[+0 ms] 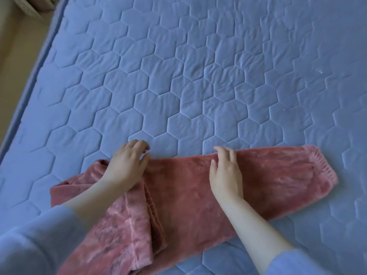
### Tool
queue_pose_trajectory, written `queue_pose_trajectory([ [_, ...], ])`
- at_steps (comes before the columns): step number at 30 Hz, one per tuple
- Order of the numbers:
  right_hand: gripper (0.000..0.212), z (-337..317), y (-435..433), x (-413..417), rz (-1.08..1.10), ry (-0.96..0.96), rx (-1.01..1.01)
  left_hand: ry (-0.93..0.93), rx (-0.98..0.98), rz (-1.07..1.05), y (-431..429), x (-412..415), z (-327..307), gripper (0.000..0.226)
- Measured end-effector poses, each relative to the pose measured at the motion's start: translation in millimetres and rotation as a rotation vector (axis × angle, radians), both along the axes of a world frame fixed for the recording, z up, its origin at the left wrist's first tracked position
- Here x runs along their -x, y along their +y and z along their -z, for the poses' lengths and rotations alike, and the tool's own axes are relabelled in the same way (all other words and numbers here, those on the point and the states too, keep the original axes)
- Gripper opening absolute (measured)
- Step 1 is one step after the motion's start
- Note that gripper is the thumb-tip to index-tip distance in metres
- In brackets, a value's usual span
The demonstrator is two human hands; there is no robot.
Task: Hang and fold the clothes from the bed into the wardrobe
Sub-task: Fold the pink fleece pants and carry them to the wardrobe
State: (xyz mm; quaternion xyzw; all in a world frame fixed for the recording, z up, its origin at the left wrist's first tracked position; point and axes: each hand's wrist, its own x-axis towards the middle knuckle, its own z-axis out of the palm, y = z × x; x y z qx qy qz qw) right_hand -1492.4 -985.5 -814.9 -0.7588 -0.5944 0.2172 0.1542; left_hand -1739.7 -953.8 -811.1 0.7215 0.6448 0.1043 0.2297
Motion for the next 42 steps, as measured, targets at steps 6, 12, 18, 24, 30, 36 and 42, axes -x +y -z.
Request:
queue_pose_trajectory([
  [6,0.019,-28,-54,1,-0.098,0.1,0.069,-0.024,-0.017,-0.045,-36,9,-31,0.012],
  [12,0.016,-35,-70,-18,0.065,0.165,0.244,0.006,0.053,-0.06,-76,-3,-46,0.015],
  [18,0.059,-31,-88,61,-0.16,0.53,0.586,-0.049,0.034,-0.239,-99,20,-43,0.019],
  [24,0.065,-20,-92,123,-0.106,0.654,0.652,-0.105,-0.006,-0.193,-105,39,-44,0.022],
  [30,0.039,-36,-76,58,-0.042,0.562,0.515,-0.115,-0.037,-0.18,-115,37,-46,0.02],
  [36,0.035,-27,-67,26,-0.064,0.447,0.618,0.114,0.18,-0.115,-127,26,-26,0.059],
  [42,0.031,-12,-74,46,-0.013,0.322,0.527,0.27,0.395,-0.152,-141,37,2,0.084],
])
